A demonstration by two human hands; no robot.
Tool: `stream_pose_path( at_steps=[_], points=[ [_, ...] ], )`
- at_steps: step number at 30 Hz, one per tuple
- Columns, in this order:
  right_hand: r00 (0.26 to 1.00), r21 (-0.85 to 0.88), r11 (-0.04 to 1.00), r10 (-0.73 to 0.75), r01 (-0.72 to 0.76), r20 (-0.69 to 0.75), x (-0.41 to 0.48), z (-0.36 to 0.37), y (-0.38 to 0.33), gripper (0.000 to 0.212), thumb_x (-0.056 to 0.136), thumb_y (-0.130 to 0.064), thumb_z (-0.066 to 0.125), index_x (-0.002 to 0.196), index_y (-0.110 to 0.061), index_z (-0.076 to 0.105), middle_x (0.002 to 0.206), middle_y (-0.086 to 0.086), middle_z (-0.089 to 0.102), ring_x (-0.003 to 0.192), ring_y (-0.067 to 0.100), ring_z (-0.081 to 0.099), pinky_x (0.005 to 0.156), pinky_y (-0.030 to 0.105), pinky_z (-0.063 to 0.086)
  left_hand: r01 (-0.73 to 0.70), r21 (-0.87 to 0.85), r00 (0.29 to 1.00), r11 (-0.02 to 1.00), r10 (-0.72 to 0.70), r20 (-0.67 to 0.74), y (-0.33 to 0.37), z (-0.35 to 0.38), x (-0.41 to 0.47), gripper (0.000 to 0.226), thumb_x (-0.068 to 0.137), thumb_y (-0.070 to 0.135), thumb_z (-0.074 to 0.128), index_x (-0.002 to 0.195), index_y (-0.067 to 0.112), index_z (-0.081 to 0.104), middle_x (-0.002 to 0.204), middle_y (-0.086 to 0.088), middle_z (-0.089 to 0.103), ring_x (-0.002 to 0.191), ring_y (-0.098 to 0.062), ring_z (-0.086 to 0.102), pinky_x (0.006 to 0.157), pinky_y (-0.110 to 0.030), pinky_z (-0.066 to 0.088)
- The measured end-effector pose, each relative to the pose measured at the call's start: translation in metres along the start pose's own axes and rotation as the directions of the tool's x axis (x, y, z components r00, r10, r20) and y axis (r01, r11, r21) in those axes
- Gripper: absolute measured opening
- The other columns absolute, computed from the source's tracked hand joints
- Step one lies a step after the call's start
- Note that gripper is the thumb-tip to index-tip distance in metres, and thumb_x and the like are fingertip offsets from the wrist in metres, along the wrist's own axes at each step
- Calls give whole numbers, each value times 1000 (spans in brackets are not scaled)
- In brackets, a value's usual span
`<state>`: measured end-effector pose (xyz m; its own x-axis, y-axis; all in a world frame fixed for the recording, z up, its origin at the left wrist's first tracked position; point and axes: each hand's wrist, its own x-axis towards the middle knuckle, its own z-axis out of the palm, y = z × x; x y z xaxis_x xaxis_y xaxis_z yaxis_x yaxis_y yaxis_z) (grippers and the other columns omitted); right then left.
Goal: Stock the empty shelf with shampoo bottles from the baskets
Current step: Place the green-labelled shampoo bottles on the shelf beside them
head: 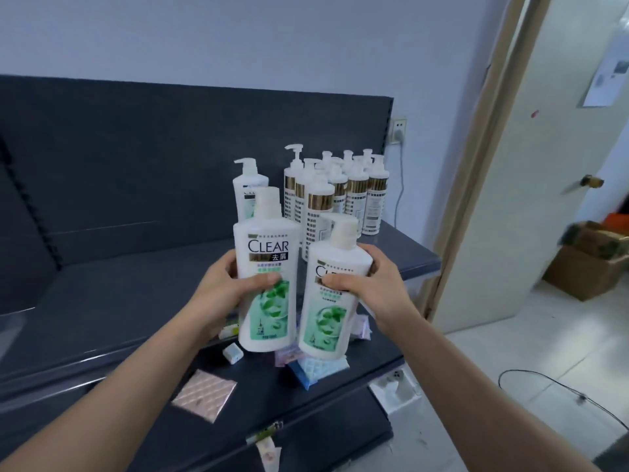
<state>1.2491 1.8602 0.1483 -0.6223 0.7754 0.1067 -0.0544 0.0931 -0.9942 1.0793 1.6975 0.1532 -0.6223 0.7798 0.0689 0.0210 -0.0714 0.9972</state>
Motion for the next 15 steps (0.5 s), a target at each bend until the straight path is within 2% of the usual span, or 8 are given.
stream_pose_path(
  at_steps=[2,5,8,11,13,15],
  points=[
    [999,6,1000,-19,19,47,22,11,-2,63,55,-6,93,108,-24,64,102,0,76,92,18,73,79,42,61,-6,-4,999,1000,6,-45,1,-12,16,48,67,6,79,112,11,62,98,-3,76,84,-19,74,61,-27,58],
    [994,15,999,-42,40,104,57,27,-4,66,54,-6,93,111,-24,65,104,-1,75,95,17,73,83,41,60,-17,17,994,1000,19,-106,1,-30,40,48,66,5,79,111,11,63,97,-2,76,83,-17,74,59,-23,57],
    [984,23,998,-59,56,169,94,43,-6,67,56,-3,92,114,-21,64,105,1,75,98,18,72,85,40,59,-20,35,985,999,26,-171,2,-46,63,51,63,7,81,110,12,62,97,-1,76,87,-18,73,63,-26,57],
    [971,41,997,-78,70,227,129,60,-9,67,57,0,90,115,-21,63,105,-1,75,97,16,71,81,34,60,-34,51,971,998,45,-235,4,-61,87,59,57,14,82,112,12,61,99,-2,76,89,-19,73,69,-30,55],
    [960,59,996,-84,70,267,151,71,-10,64,58,3,89,112,-21,64,102,-1,76,94,14,73,79,32,60,-41,58,960,997,55,-274,3,-70,103,59,60,10,82,115,10,60,102,-5,75,90,-20,72,70,-31,55],
    [954,72,996,-69,50,293,172,80,-6,64,57,4,89,112,-19,64,102,1,76,96,18,73,82,38,60,-43,50,946,998,57,-320,-1,-78,117,54,68,1,79,117,8,57,105,-7,73,93,-22,71,73,-34,55]
  ],
)
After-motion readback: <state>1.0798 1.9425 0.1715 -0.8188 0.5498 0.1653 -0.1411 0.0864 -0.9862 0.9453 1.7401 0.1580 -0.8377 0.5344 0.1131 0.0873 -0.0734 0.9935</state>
